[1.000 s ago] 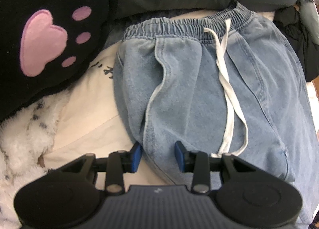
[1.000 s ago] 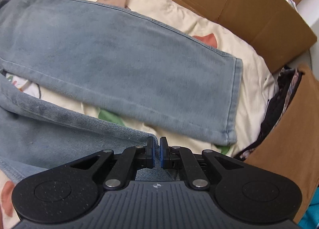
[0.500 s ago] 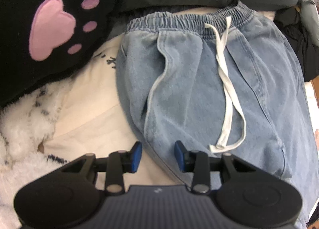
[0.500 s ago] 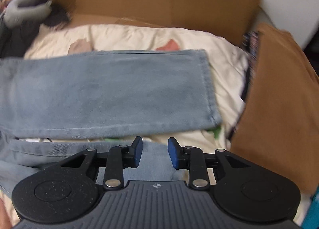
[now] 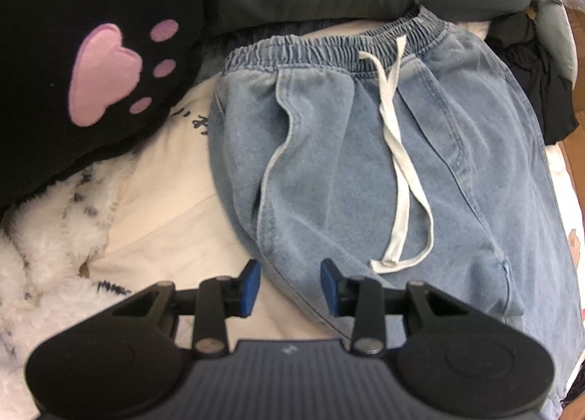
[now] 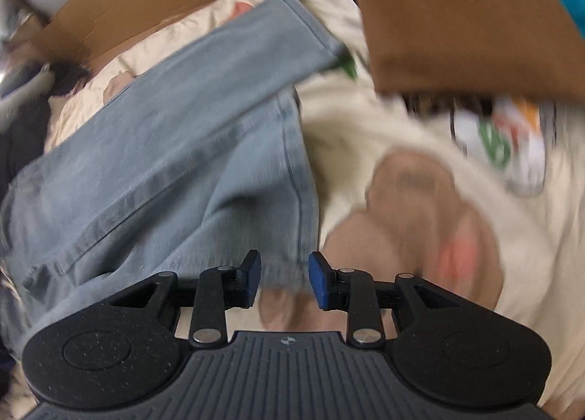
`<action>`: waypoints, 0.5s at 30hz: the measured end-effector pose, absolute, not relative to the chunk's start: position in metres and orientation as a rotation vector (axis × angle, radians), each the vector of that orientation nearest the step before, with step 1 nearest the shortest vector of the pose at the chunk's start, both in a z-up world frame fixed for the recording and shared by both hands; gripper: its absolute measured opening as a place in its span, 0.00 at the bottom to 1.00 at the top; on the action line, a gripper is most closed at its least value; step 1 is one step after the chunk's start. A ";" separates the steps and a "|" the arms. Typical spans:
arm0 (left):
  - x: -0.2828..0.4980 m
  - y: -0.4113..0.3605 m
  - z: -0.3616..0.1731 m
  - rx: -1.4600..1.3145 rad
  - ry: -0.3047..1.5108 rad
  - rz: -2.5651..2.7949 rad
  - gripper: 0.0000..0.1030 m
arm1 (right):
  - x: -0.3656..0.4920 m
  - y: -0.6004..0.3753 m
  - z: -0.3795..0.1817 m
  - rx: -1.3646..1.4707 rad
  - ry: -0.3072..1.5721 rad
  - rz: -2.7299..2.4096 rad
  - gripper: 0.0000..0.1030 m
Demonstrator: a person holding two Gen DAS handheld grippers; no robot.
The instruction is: Fold clothes
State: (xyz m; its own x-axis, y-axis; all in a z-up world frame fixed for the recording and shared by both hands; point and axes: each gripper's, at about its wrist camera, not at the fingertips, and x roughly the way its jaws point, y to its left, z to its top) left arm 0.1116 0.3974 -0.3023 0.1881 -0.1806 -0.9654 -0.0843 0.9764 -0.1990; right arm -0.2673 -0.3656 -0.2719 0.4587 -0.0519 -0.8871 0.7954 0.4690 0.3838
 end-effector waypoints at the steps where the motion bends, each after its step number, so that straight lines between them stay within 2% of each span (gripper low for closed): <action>1: 0.111 0.398 -0.302 -0.221 1.386 -0.065 0.37 | -0.271 -0.363 -0.275 0.975 0.932 -0.629 0.44; 10: 0.112 0.399 -0.300 -0.187 1.391 -0.052 0.38 | -0.291 -0.357 -0.309 1.277 0.792 -0.677 0.49; 14: 0.109 0.400 -0.300 -0.185 1.391 -0.045 0.39 | -0.292 -0.354 -0.328 1.383 0.744 -0.686 0.64; 15: 0.109 0.401 -0.301 -0.183 1.393 -0.043 0.39 | -0.292 -0.354 -0.333 1.405 0.734 -0.690 0.64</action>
